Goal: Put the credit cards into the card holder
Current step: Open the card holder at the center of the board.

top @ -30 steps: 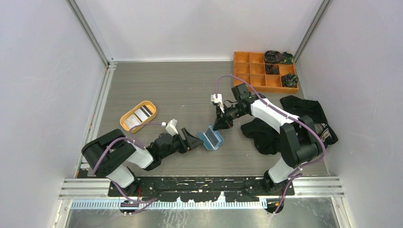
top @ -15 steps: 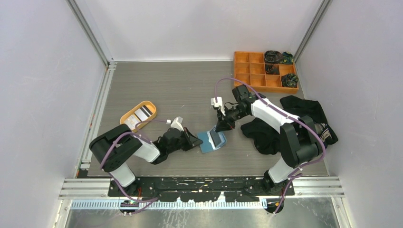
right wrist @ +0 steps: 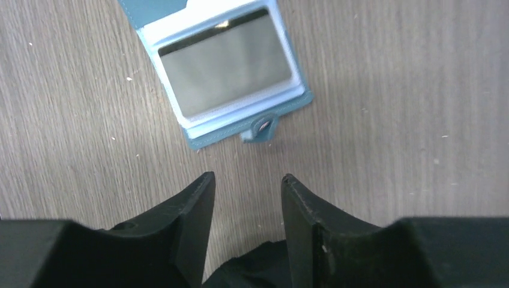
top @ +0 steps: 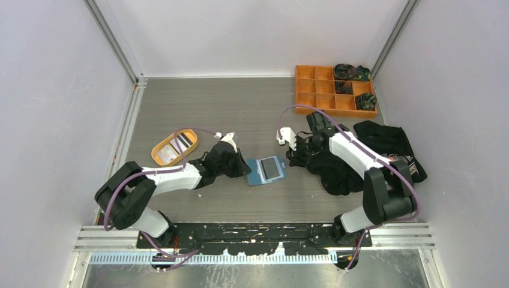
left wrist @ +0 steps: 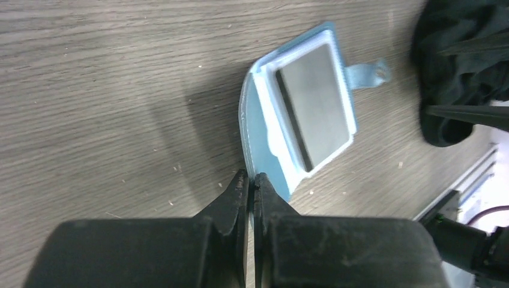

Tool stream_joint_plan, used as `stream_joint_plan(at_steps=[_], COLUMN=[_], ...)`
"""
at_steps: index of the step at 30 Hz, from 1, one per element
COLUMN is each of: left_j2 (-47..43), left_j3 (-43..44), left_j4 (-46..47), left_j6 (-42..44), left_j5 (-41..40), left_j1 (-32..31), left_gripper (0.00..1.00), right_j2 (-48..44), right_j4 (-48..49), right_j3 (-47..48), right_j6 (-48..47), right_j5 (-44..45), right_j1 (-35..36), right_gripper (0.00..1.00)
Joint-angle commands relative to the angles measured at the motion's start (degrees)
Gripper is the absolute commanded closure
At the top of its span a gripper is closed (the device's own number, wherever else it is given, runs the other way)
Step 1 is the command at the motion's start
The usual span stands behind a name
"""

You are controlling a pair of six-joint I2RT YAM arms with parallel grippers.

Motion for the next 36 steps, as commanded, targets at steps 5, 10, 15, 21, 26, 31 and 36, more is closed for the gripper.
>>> stream_joint_plan(at_steps=[5, 10, 15, 21, 26, 31, 36], left_j2=[5.76, 6.12, 5.96, 3.48, -1.31, -11.44, -23.91], left_j3=[5.28, 8.03, 8.27, 7.85, 6.51, 3.94, -0.53], left_j4=[-9.99, -15.36, -15.41, -15.81, -16.04, -15.95, -10.12], left_j6=[6.98, 8.6, 8.22, 8.21, 8.31, 7.9, 5.43], left_j5=[4.71, 4.2, 4.71, 4.11, 3.05, 2.24, 4.85], left_j1=[1.18, 1.77, 1.9, 1.98, 1.99, 1.98, 1.95], left_gripper=[1.0, 0.95, 0.85, 0.8, 0.73, 0.68, 0.61], right_j2=[-13.59, -9.26, -2.2, 3.83, 4.33, 5.36, 6.12], right_j4=[0.29, 0.14, -0.03, -2.54, -3.5, -3.76, -3.86], right_j3=[-5.73, -6.25, -3.78, -0.78, -0.17, 1.03, 3.54], right_j6=[-9.13, -11.77, -8.89, -9.1, -8.86, -6.11, 0.44], right_j5=[-23.39, -22.17, -11.73, -0.89, 0.08, 1.26, 0.21], right_j1=[-0.22, 1.76, 4.34, 6.56, 7.05, 8.21, 8.5], right_gripper=[0.31, 0.38, 0.53, 0.7, 0.74, 0.81, 0.89])
